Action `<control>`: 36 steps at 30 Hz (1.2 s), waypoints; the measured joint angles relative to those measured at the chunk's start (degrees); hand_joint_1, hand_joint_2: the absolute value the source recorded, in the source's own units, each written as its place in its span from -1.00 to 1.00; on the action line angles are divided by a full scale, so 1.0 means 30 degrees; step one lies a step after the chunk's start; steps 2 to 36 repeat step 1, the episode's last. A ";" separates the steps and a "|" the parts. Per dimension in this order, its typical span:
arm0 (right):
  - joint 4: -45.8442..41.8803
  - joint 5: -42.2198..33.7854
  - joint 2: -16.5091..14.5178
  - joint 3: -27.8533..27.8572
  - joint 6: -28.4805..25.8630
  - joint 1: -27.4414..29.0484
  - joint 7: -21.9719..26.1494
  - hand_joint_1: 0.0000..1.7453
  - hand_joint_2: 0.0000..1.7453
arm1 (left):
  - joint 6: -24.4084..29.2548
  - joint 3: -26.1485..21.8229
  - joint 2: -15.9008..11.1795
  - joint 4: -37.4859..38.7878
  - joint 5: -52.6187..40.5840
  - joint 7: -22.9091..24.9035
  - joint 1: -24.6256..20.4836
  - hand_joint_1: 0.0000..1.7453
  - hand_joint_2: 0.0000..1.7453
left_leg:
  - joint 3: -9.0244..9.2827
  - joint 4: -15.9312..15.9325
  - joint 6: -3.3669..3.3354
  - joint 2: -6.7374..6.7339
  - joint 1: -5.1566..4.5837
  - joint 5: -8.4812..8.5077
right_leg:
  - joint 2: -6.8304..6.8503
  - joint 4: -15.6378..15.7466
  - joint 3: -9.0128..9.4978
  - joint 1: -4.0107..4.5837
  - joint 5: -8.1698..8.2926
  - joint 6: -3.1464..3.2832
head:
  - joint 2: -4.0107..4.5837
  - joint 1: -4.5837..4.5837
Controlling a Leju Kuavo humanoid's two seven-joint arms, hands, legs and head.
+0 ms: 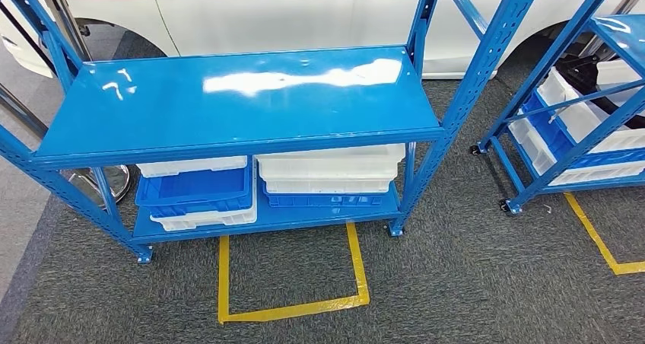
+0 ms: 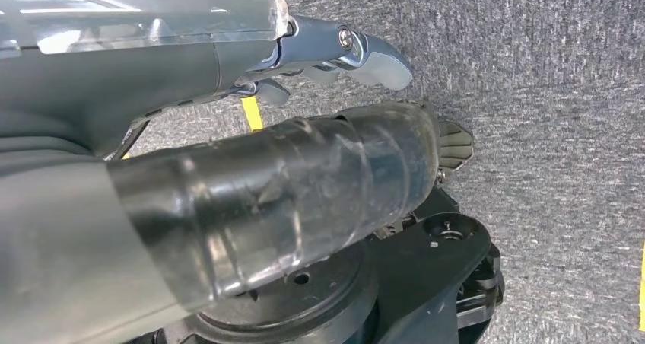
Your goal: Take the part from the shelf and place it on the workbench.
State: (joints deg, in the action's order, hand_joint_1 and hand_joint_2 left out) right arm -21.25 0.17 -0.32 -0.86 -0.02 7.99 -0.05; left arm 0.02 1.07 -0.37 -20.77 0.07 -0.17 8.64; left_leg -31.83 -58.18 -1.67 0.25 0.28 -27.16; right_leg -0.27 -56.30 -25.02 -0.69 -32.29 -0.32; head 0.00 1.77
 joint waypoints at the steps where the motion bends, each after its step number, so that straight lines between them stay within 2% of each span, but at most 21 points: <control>1: -0.0002 0.0000 0.0004 0.0002 0.0000 0.0002 -0.0001 -1.00 -1.00 | 0.0000 0.0000 0.0002 -0.0001 0.0000 0.0000 0.0001 -1.00 -1.00 | 0.0000 0.0000 0.0000 0.0000 0.0000 0.0000 | 0.0000 0.0000 0.0000 0.0000 0.0000 0.0000 | 0.0000 0.0000; 36: -0.0002 0.0000 0.0004 0.0002 0.0000 0.0002 -0.0001 -1.00 -1.00 | 0.0000 0.0000 0.0002 -0.0001 0.0000 0.0000 0.0001 -1.00 -1.00 | 0.0000 0.0000 0.0000 0.0000 0.0000 0.0000 | 0.0000 0.0000 0.0000 0.0000 0.0000 0.0000 | 0.0000 0.0000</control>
